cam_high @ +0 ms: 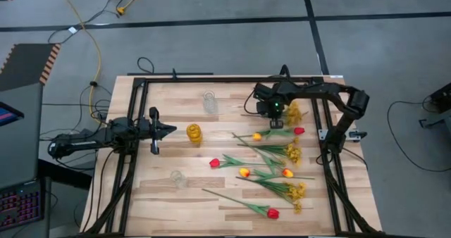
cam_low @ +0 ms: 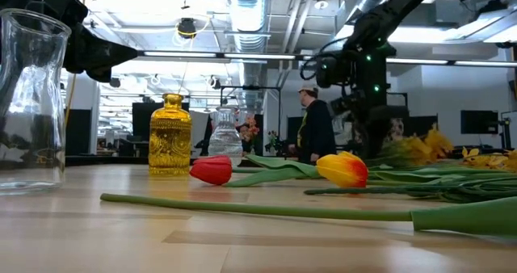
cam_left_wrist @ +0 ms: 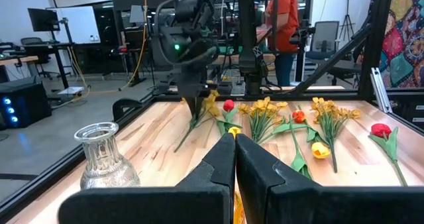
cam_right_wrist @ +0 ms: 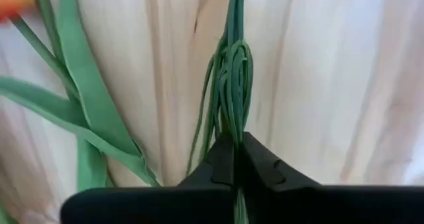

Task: Sort flowers into vase by color
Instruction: Put the top yellow flowers into the top transparent vase

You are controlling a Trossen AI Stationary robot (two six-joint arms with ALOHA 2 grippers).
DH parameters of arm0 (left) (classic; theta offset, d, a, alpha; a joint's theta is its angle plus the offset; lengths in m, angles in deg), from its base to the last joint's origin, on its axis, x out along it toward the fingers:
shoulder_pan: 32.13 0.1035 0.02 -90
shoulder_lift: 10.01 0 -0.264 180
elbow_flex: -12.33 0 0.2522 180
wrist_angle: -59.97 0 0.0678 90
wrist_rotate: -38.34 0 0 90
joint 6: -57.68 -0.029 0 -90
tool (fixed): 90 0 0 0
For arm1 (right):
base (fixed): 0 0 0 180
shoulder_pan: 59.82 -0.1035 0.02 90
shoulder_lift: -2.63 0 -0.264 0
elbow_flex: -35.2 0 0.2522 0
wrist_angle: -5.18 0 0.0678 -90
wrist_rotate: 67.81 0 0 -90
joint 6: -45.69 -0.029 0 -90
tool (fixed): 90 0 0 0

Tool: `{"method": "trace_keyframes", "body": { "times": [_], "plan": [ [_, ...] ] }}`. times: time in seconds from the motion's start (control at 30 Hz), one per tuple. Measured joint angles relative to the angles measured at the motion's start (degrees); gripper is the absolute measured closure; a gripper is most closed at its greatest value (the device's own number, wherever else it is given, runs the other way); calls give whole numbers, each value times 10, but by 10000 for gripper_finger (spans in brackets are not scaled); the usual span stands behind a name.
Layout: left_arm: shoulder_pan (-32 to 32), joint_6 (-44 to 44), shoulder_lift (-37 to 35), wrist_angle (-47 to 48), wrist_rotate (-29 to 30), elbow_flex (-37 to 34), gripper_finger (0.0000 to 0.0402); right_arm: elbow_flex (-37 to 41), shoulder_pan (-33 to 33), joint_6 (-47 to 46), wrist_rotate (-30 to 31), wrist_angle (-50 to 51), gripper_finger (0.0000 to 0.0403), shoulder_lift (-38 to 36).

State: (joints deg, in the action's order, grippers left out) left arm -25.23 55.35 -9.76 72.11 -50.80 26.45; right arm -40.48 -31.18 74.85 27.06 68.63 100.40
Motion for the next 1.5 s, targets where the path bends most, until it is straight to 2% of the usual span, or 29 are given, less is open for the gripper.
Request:
{"method": "trace_keyframes", "body": {
  "times": [0.37,0.63,0.77,0.93,1.13,1.33,1.5],
  "plan": [
    [0,0,0,-9,0,0,401,-73,-27,30,96,80,353,0],
    [0,28,0,-78,15,0,396,-114,-66,90,232,82,365,0],
    [0,50,0,-92,31,0,366,-127,-87,138,302,81,359,0],
    [0,97,0,-104,45,0,307,-136,-111,176,388,62,361,0],
    [0,147,2,-131,45,0,251,-137,-132,208,453,47,361,0],
    [0,155,2,-131,45,0,235,-137,-151,213,501,46,361,0],
    [0,155,12,-176,45,0,235,-137,-166,272,544,14,361,-1]
  ]
}}
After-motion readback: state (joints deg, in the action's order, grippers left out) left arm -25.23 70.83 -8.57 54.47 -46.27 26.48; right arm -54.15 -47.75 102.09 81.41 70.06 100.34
